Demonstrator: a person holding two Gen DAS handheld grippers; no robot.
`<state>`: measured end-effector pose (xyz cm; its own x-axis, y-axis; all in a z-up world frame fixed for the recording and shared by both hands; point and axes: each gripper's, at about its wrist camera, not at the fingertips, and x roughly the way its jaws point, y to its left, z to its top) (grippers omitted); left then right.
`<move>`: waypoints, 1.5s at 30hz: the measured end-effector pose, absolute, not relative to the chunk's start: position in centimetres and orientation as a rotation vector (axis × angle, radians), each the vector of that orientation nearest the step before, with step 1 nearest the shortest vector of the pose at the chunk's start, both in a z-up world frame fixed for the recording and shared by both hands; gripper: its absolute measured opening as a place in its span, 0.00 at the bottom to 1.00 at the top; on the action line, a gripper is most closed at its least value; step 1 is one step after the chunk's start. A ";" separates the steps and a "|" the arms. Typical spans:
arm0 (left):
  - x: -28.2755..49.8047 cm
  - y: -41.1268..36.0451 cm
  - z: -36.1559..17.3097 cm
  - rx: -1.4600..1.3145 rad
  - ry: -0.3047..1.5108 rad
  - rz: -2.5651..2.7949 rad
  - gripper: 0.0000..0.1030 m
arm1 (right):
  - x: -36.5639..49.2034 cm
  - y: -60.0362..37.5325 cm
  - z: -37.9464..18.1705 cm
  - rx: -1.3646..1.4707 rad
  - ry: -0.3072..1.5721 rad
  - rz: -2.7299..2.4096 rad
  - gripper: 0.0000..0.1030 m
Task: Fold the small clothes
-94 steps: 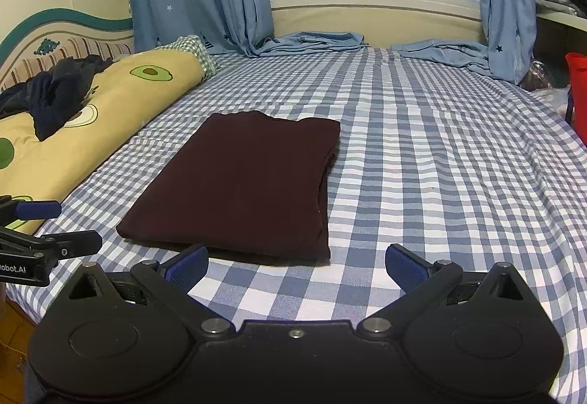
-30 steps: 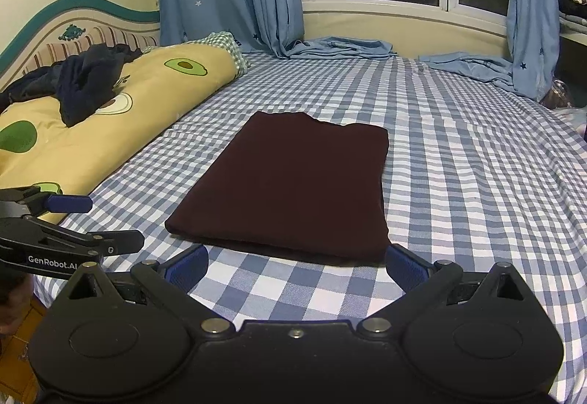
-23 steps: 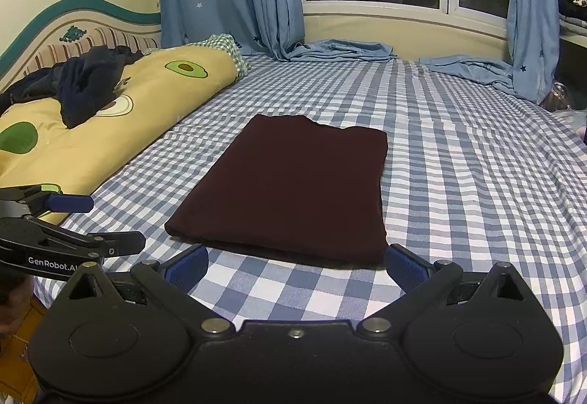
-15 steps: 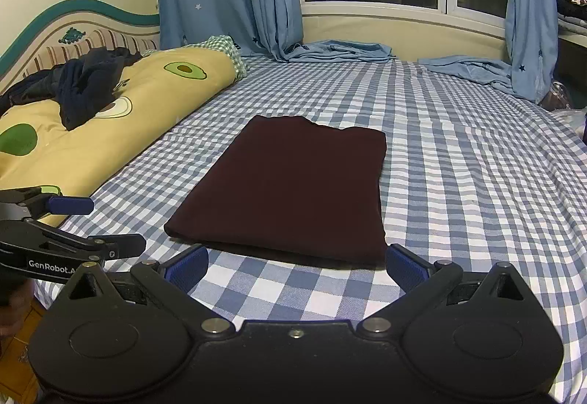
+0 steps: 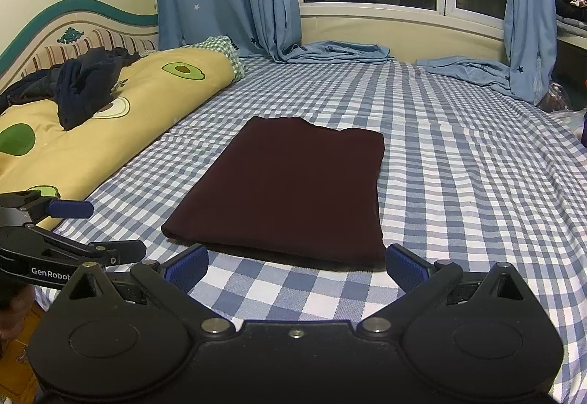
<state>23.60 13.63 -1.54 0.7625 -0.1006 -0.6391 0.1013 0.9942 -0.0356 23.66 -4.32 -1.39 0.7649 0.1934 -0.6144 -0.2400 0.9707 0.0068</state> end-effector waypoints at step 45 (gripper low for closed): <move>24.0 13.7 -2.1 -0.046 0.701 -0.126 0.99 | 24.3 -4.3 -2.0 -0.066 0.661 0.225 0.99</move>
<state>24.02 13.74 -2.14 0.7568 -0.1312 -0.6403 0.1006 0.9914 -0.0843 24.27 -4.33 -1.99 0.7662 0.1863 -0.6150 -0.2283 0.9735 0.0105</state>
